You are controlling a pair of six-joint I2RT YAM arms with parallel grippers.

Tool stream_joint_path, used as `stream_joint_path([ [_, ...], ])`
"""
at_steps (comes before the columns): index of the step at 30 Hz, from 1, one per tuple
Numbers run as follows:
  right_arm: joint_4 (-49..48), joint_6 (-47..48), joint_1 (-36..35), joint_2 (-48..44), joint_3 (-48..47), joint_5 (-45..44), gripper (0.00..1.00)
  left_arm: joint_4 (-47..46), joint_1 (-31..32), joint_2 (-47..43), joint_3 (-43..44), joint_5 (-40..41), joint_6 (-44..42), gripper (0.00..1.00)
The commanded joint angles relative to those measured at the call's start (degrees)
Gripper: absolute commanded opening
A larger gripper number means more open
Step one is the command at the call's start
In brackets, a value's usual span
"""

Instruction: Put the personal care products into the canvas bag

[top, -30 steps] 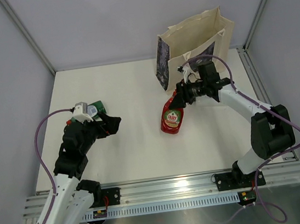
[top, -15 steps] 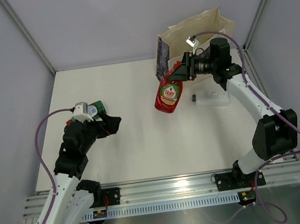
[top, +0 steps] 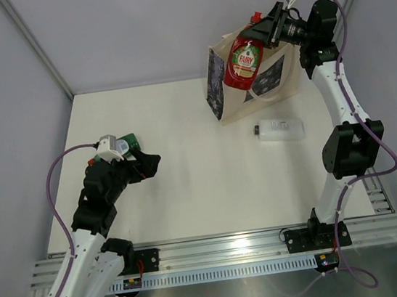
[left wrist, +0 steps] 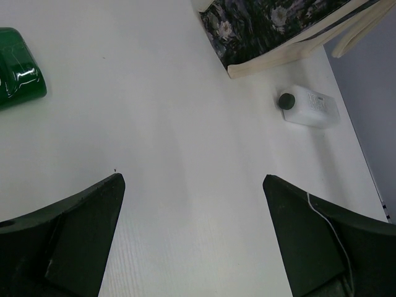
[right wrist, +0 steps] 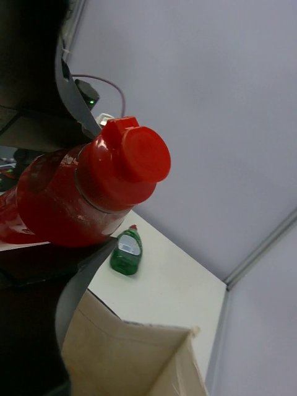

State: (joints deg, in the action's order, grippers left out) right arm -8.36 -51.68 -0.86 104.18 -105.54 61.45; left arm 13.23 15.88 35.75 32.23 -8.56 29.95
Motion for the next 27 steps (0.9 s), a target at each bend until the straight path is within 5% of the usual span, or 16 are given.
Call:
stream_joint_path([
  [1, -7.2, -9.0, 3.3, 3.4, -9.0, -4.1, 0.0, -3.2, -0.2, 0.1, 0.3, 0.2, 0.3, 0.99],
  [16, -11.7, -18.4, 5.6, 20.6, -27.3, -16.0, 0.0, -1.1, -0.2, 5.3, 4.9, -0.6, 1.4, 0.99],
  [27, -13.4, -23.5, 6.7, 23.4, -33.6, -19.6, 0.0, -0.7, -0.2, 4.9, 4.5, -0.6, 4.2, 0.99],
])
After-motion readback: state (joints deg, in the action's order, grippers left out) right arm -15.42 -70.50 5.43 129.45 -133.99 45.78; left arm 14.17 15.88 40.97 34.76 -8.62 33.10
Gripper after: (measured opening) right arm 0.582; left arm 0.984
